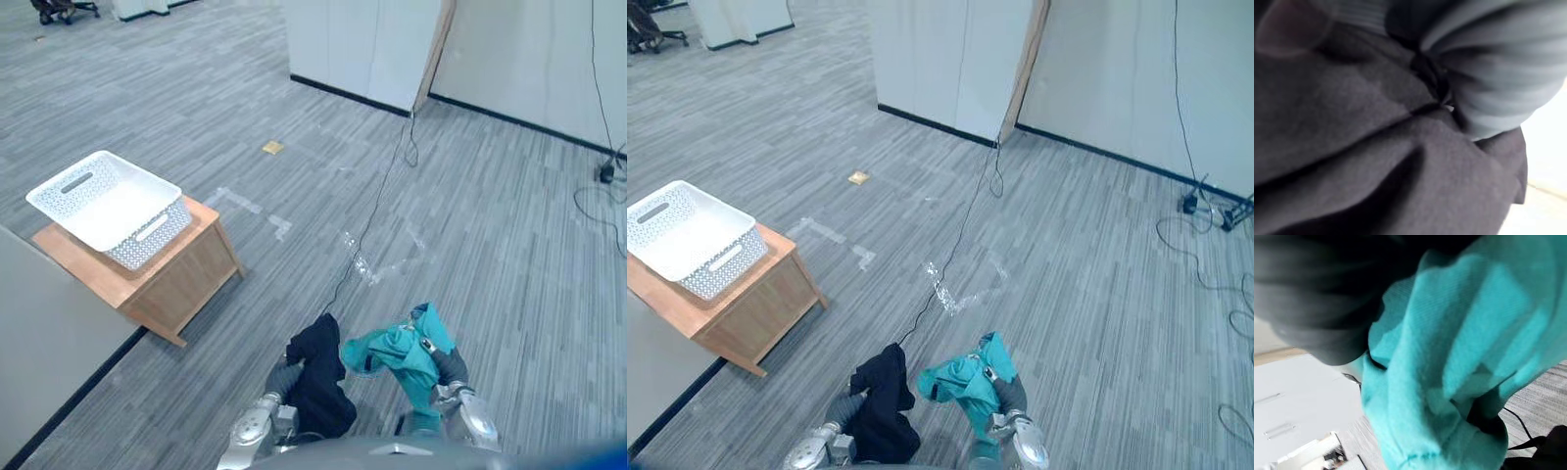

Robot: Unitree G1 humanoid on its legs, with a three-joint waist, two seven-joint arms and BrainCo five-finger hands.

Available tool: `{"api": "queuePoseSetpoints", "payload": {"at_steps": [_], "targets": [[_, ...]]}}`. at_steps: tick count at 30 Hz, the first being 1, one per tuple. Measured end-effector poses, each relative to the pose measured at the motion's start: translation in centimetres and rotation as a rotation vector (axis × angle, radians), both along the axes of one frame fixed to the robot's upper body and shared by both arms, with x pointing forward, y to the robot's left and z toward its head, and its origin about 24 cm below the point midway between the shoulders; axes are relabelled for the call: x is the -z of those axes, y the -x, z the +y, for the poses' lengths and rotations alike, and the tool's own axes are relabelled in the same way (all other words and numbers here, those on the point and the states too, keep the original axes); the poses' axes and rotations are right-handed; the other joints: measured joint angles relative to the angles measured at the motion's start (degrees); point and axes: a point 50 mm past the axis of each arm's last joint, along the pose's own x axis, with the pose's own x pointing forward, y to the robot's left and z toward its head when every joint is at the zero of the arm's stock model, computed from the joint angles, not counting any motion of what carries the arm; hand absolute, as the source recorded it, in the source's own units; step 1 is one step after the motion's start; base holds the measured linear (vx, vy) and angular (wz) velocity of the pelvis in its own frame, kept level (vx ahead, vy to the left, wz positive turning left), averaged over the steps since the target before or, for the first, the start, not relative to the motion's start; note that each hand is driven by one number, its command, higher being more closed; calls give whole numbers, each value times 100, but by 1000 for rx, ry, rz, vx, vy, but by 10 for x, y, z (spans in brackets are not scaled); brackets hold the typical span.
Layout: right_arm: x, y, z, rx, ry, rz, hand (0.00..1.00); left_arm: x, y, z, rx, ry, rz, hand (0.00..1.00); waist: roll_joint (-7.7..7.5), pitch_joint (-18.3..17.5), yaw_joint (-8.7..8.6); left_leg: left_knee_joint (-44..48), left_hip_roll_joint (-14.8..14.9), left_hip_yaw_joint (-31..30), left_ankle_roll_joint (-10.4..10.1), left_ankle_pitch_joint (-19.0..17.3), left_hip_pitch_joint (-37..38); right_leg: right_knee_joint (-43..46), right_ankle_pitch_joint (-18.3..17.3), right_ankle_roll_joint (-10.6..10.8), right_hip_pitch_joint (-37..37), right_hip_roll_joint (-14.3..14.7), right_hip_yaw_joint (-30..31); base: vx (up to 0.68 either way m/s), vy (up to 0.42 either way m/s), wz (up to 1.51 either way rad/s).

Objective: Tidy the bed and pick cloth on bed and put in laundry

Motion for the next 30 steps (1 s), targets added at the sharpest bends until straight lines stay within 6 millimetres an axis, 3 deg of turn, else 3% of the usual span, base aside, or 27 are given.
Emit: {"api": "queuePoseSetpoints", "payload": {"at_steps": [2, 4, 6, 7, 8, 9, 10, 11, 13, 14, 15, 17, 19, 20, 22, 23, 24, 25, 27, 30], "targets": [[-1, -1, -1, 18, 4, -3, 100, -1, -3, -1, 10, -2, 0, 100, 51, 42, 19, 56, 188, -329, -230, -138, 83, -1531, 380, -93, -71, 101, 6, 380, -244, 97], [-3, -5, -1, 26, 8, -13, 100, 0, -3, -1, 13, -6, 2, 100, 33, 87, 49, 236, 392, -538, -501, -450, 187, -3224, 1170, 100, -99, 95, 197, 397, -343, 70], [-4, -6, 0, 29, 5, -19, 100, 0, -1, 5, 7, -19, 0, 100, -15, 211, 74, 577, 543, -700, -660, -958, 363, -3157, 1135, 113, -108, -1, 463, 472, -533, 50], [-5, -7, -3, 31, 16, -20, 100, 1, 0, 5, -6, -17, 5, 100, 75, 218, 68, 781, 857, -756, -798, -1303, 506, -2547, 1495, 33, -237, 169, 502, 491, -569, 38], [-6, -7, -7, 38, 21, -22, 100, 2, 3, 4, -7, -14, 14, 100, 294, 104, 34, 822, 1106, -773, -874, -1428, 508, -2072, 1384, -130, -435, 363, 502, 514, -449, 12], [-9, -10, -8, 56, 14, -37, 100, 5, 9, 0, -13, -4, 32, 100, 490, 2, 44, 911, 1311, -787, -949, -1414, 508, -1517, 1049, -442, -703, 575, 497, 565, -455, -7], [-14, -20, -13, 70, 23, -63, 100, 7, 9, -4, -29, 5, 44, 100, 575, 68, 52, 1575, 1431, -797, -957, -1171, 311, -1127, 719, -542, -752, 635, 455, 567, -463, -18], [-16, -24, -14, 67, 25, -72, 100, 10, 12, -5, -40, 4, 57, 100, 557, 100, 38, 2157, 1488, -835, -932, -933, 66, -1067, 573, -615, -692, 685, 426, 526, -484, -9], [-18, -26, -16, 58, 35, -82, 100, 5, 9, -4, -75, 5, 2, 100, 664, 169, 38, 4204, 1837, -1123, -937, 234, -849, -1497, 322, -744, -3, 1033, 193, 484, -417, 19], [-18, -26, -17, 55, 37, -79, 100, 4, 7, -4, -88, 5, -19, 100, 687, 189, 51, 4858, 1967, -1100, -946, 207, -1132, -1752, 310, -764, 310, 1169, 156, 470, -345, 18], [-17, -27, -15, 47, 32, -74, 100, 0, 5, -2, -103, 5, -49, 100, 649, 210, 89, 5435, 1968, -1048, -929, 143, -1469, -2140, 312, -766, 759, 1284, 122, 452, -298, -1], [-18, -30, -12, 34, 29, -77, 100, -6, -1, -2, -120, 10, -95, 100, 521, 257, 197, 5280, 1646, -777, -971, -27, -1812, -2674, 311, -773, 1385, 1301, 102, 505, -265, -7], [-22, -37, -13, 12, 28, -94, 100, -9, -4, -6, -155, 48, -115, 100, 498, 277, 188, 4192, 1245, -455, -909, -258, -2041, -3090, 356, -804, 1811, 1308, 95, 406, -118, -14], [-23, -40, -13, -8, 34, -102, 100, -10, -6, -7, -188, 76, -116, 100, 484, 285, 196, 3166, 988, -180, -894, -271, -2044, -3207, 414, -854, 1985, 1272, 90, 417, -25, -17], [-23, -39, -15, -19, 41, -99, 100, -11, -8, -9, -226, 109, -115, 100, 478, 289, 187, 1440, 612, 244, -787, 107, -1993, -3385, 409, -846, 2229, 1220, 5, 420, 18, -9], [-20, -36, -14, -40, 48, -86, 100, -11, -9, -9, -252, 120, -113, 100, 447, 309, 217, 614, 483, 512, -602, 815, -1881, -3552, 372, -787, 2441, 1179, -46, 337, 47, -11], [-19, -33, -11, -54, 47, -80, 100, -11, -9, -6, -270, 118, -110, 100, 395, 309, 227, 369, 453, 739, -570, 1148, -1751, -3668, 333, -722, 2578, 1124, -95, 466, 78, 7], [-18, -32, -7, -67, 41, -79, 100, -11, -11, -4, -287, 115, -111, 100, 310, 288, 158, 347, 328, 1014, -406, 1054, -1714, -3756, 285, -617, 2701, 988, -215, 489, 102, 42], [-16, -31, -7, -77, 56, -73, 100, -15, -24, -6, -281, 124, -132, 100, 232, 300, 36, 997, 358, 1854, -163, 865, -2071, -3861, 334, -423, 2839, 833, -611, 481, 139, 91], [-5, -15, -8, -80, 62, -8, 100, -14, -23, -7, -306, 132, -119, 100, 223, 224, 167, 1478, 426, 2104, 173, 461, -1945, -3644, 704, 192, 3181, 815, -850, 467, 142, 75]]}}
